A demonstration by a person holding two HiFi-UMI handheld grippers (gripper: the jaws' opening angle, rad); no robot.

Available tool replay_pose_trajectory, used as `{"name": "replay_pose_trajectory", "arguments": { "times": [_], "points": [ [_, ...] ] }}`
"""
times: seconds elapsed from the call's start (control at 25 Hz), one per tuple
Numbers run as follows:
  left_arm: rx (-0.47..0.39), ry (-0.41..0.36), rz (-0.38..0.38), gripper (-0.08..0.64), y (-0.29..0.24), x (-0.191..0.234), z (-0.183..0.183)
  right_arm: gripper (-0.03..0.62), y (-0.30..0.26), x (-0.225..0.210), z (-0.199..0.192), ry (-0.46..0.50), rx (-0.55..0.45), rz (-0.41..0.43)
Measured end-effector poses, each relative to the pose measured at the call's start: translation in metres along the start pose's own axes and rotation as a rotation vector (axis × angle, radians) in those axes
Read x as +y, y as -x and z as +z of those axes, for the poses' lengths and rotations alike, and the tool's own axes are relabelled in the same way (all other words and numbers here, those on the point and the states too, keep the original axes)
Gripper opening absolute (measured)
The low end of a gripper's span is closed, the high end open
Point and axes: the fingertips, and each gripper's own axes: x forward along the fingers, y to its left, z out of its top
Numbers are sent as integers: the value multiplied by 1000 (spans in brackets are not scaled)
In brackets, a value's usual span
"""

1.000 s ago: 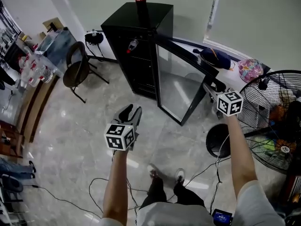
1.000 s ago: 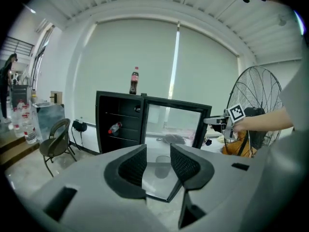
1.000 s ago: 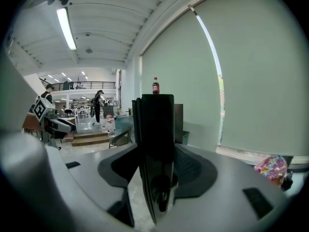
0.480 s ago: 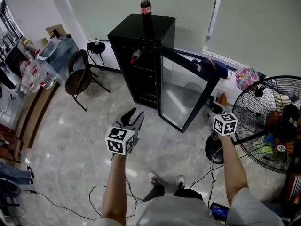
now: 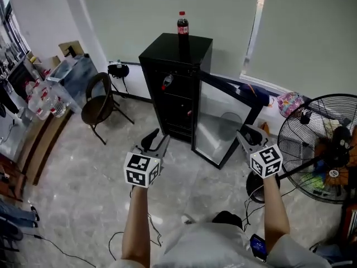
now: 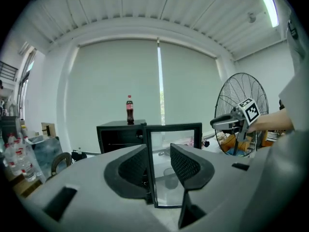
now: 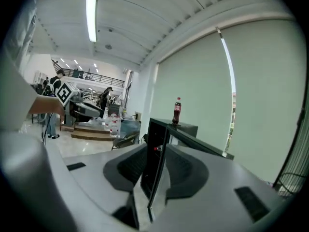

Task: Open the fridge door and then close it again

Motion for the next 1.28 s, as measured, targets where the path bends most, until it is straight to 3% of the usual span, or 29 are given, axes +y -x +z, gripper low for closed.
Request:
{"name": "replay_pose_trajectory", "arguments": {
  "times": [0.32,0.68,1.04,1.28],
  "points": [
    [-58,-75,88,146,24,18,47,115,-18,13,73,28,-112,36],
    [-135,-130,164,146,38,3,93,95,-2,6,112,113,-185,67],
    [-156,-135,168,132,39,-18,102,75,12,3,122,136,-222,82],
    [-110,-134,125,132,24,-35,92,101,16,-23,100,62,-191,38]
  ]
}}
